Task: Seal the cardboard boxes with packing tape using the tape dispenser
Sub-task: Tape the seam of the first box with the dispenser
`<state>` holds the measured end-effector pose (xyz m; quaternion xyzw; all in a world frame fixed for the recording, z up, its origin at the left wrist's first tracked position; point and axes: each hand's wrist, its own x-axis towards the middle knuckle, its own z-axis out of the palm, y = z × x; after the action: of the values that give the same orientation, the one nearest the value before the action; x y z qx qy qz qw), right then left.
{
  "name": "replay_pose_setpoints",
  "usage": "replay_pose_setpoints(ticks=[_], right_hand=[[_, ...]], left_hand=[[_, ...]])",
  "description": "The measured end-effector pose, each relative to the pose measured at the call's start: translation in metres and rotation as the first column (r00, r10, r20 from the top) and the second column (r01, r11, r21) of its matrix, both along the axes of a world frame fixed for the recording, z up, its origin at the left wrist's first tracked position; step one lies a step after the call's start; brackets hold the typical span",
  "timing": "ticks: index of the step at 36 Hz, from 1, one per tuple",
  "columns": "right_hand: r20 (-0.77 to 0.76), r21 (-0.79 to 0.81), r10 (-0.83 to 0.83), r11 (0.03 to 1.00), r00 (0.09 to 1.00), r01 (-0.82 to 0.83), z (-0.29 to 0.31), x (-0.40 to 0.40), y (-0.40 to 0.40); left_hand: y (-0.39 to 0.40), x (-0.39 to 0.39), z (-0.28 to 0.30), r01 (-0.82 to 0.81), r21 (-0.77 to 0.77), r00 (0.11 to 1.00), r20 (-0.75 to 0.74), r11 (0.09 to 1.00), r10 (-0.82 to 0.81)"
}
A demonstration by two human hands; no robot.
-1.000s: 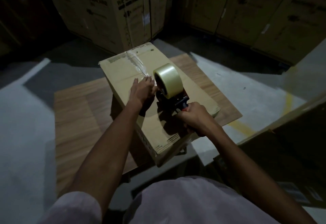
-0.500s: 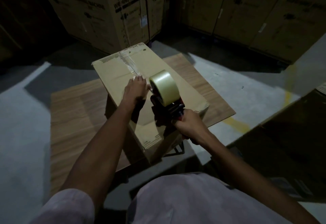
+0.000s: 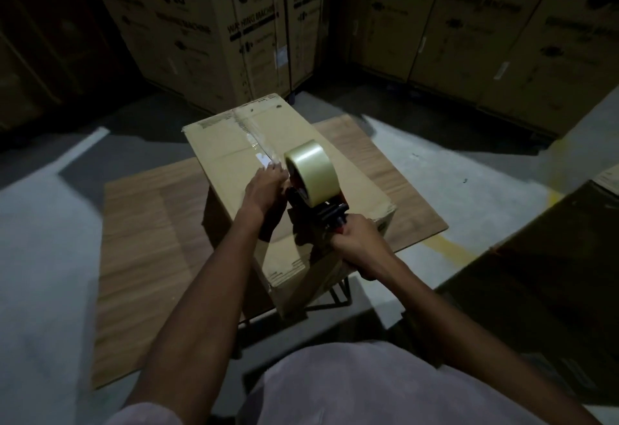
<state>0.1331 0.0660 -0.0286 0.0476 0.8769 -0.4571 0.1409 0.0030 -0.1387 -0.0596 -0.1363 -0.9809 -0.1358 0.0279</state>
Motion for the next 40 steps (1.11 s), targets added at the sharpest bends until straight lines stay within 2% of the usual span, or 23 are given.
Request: replay_pose_setpoints(ticks=[7, 25, 32, 40], right_hand=[[0.004, 0.002, 0.052, 0.999, 0.999, -0.052, 0.004, -0.001, 0.003], [0.076, -0.083, 0.046, 0.996, 0.996, -0.040, 0.001, 0.037, 0.026], [0.099, -0.007, 0.021, 1.000, 0.995, -0.021, -0.016, 0.043, 0.024], [0.116, -0.022, -0.003, 1.000, 0.993, 0.006, -0.019, 0.036, 0.027]], left_hand=[[0.000, 0.005, 0.004, -0.070, 0.083, 0.997, 0.023, 0.994, 0.069], [0.005, 0.005, 0.009, -0.051, -0.022, 0.998, 0.026, 0.998, 0.051], [0.018, 0.025, 0.005, -0.046, -0.006, 0.998, 0.032, 0.999, 0.046], [0.024, 0.042, 0.003, -0.009, -0.039, 0.994, 0.108, 0.999, 0.013]])
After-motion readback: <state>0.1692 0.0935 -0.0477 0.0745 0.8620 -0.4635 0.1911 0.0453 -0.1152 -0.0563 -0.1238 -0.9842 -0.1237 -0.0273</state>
